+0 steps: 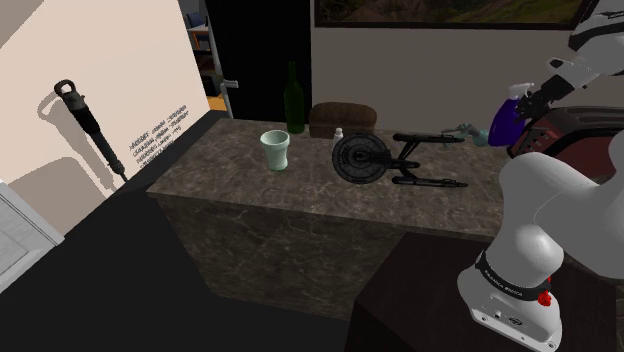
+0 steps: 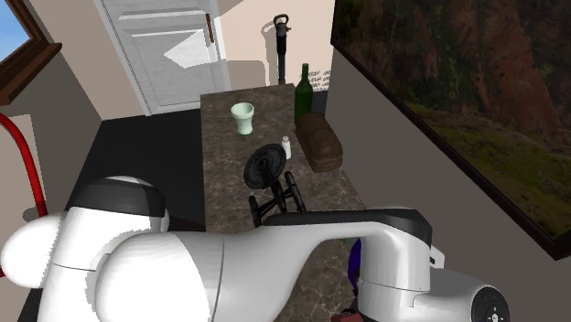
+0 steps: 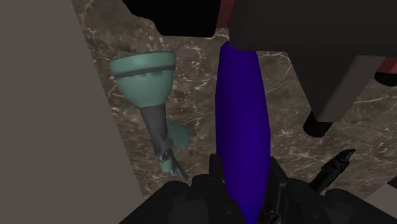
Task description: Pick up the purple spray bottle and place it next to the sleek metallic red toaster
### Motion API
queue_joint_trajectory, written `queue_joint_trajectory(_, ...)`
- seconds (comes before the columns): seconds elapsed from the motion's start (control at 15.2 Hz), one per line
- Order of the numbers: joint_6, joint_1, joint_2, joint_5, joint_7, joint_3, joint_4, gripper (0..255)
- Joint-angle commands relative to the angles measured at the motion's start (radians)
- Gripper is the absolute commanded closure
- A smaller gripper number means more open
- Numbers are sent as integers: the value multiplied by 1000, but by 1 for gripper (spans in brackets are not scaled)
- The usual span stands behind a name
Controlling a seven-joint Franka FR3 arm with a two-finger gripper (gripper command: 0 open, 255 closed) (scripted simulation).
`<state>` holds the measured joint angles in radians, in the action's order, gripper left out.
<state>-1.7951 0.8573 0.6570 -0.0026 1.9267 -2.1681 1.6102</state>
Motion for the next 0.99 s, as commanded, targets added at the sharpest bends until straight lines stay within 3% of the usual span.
queue_joint_trajectory(0.0,-20,4,9,-6,3,-6,12,255)
queue_joint_trajectory(0.92,-112,26,68,-42,21,-46,59,255)
